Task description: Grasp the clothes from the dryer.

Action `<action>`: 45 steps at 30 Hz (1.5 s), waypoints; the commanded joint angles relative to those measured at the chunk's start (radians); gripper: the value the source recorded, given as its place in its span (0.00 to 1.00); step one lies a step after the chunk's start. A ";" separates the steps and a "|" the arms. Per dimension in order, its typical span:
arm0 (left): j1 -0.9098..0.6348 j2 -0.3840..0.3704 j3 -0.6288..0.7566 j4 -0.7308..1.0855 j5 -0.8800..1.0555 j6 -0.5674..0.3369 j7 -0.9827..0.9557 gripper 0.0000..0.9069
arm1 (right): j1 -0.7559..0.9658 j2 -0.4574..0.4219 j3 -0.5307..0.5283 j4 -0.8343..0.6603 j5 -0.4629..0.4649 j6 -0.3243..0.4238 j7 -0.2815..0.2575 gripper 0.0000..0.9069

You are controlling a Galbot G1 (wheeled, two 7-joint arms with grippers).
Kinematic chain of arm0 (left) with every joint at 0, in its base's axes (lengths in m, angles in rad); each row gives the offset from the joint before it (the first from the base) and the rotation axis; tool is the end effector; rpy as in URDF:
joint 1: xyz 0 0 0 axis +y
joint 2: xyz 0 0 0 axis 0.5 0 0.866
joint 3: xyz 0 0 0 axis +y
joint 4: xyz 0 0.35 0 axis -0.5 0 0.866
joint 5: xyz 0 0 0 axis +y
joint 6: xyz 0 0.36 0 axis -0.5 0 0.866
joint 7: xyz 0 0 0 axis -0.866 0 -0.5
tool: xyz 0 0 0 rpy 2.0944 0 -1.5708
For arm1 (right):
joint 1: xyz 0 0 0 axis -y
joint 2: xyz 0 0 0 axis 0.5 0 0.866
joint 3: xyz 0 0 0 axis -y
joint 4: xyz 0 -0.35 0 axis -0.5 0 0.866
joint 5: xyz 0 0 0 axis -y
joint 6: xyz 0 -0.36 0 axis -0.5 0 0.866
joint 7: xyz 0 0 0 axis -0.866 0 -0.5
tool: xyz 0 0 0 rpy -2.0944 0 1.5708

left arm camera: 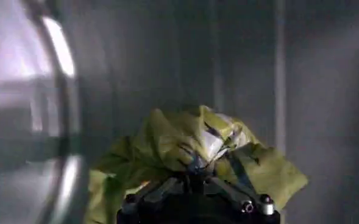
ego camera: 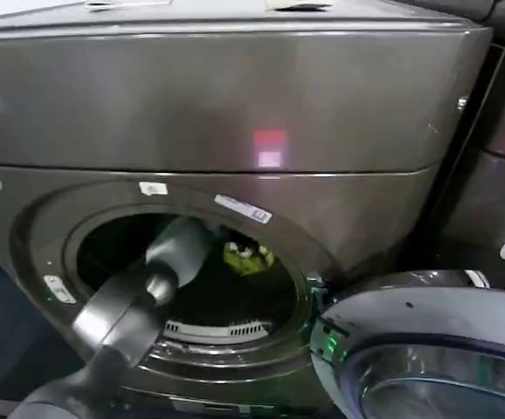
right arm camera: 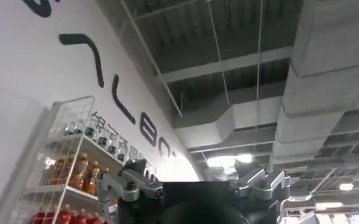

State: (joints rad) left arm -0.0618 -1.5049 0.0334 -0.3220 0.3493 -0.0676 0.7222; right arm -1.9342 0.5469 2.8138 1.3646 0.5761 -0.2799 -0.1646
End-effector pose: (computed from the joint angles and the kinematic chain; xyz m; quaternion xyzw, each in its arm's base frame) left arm 0.6644 -0.0146 -0.2226 -0.4131 -0.8047 -0.3867 0.1797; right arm -0.1420 -0.4997 0.1838 0.5723 0.7429 -0.2204 0.2683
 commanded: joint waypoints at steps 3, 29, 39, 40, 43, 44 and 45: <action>0.334 0.053 -0.287 -0.591 -0.281 -0.011 -0.410 0.00 | 0.006 0.001 -0.008 0.002 0.005 0.010 0.013 1.00; 0.720 -0.011 -0.406 -1.049 -0.381 -0.024 -0.889 0.00 | -0.039 -0.012 0.057 -0.008 0.046 0.034 0.043 1.00; 0.718 -0.003 -0.407 -1.044 -0.379 -0.006 -0.858 0.00 | -0.040 -0.009 0.067 -0.004 0.011 0.005 0.032 1.00; 0.718 -0.003 -0.407 -1.044 -0.380 0.000 -0.854 0.00 | -0.043 -0.010 0.071 -0.005 0.011 0.004 0.033 1.00; 0.721 0.001 -0.408 -1.064 -0.433 0.080 -0.823 0.00 | -0.054 -0.007 0.083 -0.008 0.011 0.002 0.033 1.00; 0.720 0.001 -0.409 -1.060 -0.428 0.084 -0.818 0.00 | -0.056 -0.006 0.086 -0.009 0.010 0.001 0.033 1.00; 0.719 0.002 -0.408 -1.058 -0.426 0.091 -0.814 0.00 | -0.056 -0.004 0.086 -0.008 0.010 0.000 0.032 1.00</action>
State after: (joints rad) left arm 0.6517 -1.5044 -0.3732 -1.3629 -0.0438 -0.0494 -0.1161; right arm -1.9842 0.5395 2.8909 1.3564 0.5934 -0.2724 -0.1289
